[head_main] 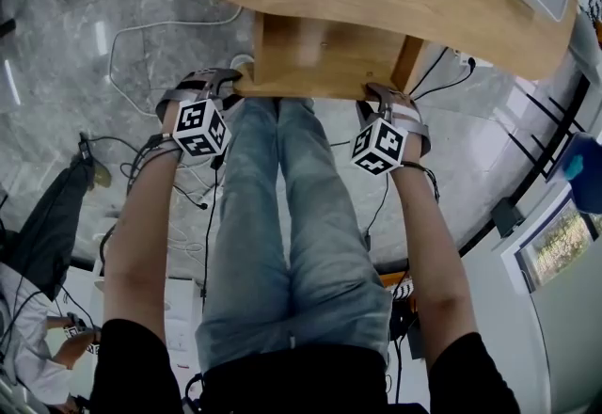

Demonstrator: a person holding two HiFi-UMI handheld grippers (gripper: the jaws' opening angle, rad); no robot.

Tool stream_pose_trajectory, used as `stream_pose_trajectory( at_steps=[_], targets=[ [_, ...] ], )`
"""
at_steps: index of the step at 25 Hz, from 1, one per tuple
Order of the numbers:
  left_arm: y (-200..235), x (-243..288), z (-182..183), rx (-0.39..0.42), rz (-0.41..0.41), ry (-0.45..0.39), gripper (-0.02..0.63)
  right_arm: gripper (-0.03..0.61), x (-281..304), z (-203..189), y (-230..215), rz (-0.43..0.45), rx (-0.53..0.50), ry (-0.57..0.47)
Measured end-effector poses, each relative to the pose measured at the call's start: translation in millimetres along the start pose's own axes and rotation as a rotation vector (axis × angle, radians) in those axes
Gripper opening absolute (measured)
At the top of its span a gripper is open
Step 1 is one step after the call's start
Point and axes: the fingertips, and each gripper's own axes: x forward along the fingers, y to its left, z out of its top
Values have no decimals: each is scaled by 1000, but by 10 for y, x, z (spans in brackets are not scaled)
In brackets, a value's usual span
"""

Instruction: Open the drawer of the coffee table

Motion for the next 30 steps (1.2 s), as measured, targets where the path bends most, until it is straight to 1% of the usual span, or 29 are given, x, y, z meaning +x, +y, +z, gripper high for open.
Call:
stream_pose_trajectory(
  at_steps=[2,5,10,13,15,19,22,25,30],
  targets=[
    [-46,-79,-30,-24,-7,11,176,161,-91,26,11,0,8,-5],
    [-102,-227,-32,-34,-9,25,176,161,-261,58,-28,-9,23,-14],
    [-154,-538,124,-56,20,9,176,161,-616,117,-127,-36,74,-40],
    [-119,-725,297,-84,52,-25,176,161,-836,155,-184,-45,132,-59],
    [-77,-863,423,-108,77,-51,176,161,-1008,201,-241,-61,187,-80],
    [-44,-1164,738,-183,110,-118,175,160,-1413,293,-326,-85,309,-133],
    [-58,-1433,986,-211,130,-163,175,158,-1750,381,-350,-94,387,-176],
    [-38,-1710,1205,-239,162,-209,175,157,-2085,481,-409,-113,429,-219],
    [8,-2247,1464,-303,223,-295,175,147,-2598,692,-476,-138,505,-299]
  ],
)
